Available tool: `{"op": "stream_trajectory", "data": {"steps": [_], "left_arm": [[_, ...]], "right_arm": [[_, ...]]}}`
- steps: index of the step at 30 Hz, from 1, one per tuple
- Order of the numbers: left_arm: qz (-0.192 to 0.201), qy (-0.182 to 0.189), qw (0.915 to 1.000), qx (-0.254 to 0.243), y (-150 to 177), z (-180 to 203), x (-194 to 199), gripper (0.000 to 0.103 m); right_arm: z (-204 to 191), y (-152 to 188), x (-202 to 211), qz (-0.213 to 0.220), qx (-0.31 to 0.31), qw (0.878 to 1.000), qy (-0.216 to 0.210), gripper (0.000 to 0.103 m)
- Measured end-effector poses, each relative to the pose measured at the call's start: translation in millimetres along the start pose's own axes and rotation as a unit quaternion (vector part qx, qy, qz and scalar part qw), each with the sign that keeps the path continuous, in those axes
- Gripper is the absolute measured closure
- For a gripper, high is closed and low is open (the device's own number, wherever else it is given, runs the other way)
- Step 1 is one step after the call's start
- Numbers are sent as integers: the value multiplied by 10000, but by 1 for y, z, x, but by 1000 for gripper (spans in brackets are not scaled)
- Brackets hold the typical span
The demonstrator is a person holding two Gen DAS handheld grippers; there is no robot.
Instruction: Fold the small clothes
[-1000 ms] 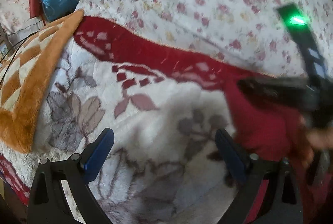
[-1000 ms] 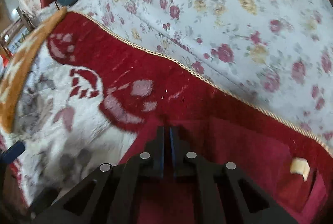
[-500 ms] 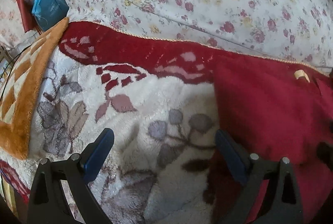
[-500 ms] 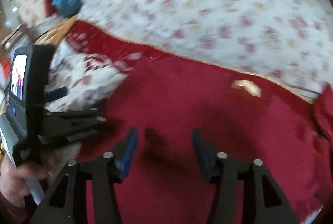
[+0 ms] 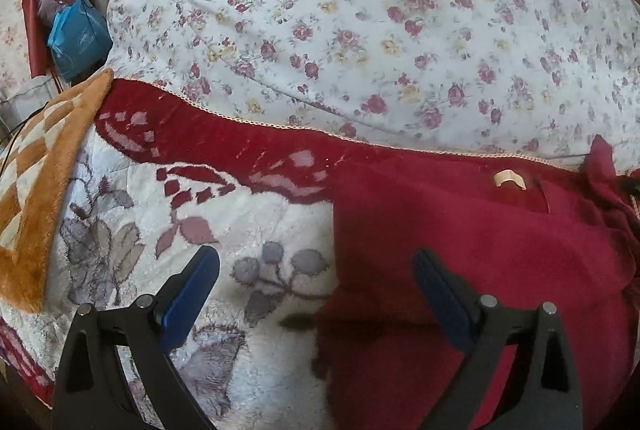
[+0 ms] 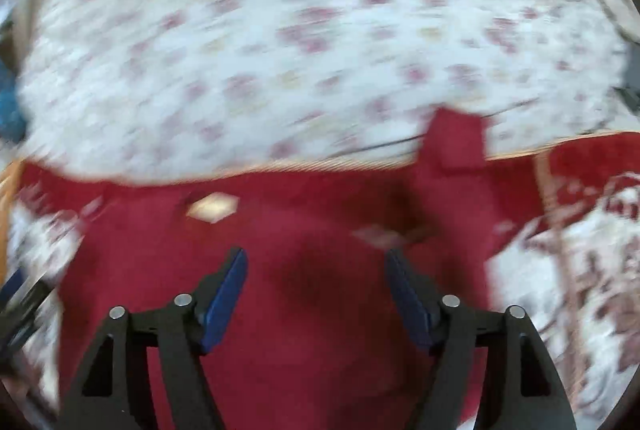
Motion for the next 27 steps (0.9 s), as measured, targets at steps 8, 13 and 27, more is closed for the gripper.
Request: {"op": "stream_trajectory", "data": {"steps": [8,13,27], "left_arm": [[-118,42,9999,23,2,1,-12,6],[-234,-50,9996,-170,5,3,-23,6],[69,-25,9995,308,-12,-13,-2,6]], "right_arm": [[54,-8,-112,-970,-43,9916,851,26],[73,-6,-139,-1046,-94,9889,1053,49],[19,-69,66,586,-621,9809,-1749,94]]}}
Point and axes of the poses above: each gripper's, at about its wrist camera, not at the fingertips, and x roughly against the way its jaws point, z to its right, y to its underside, the point moved 10 cm from there along -x, roughly the way its jaws point, and after that the axes turned 7 degrees about z, right-handed, at the moved point
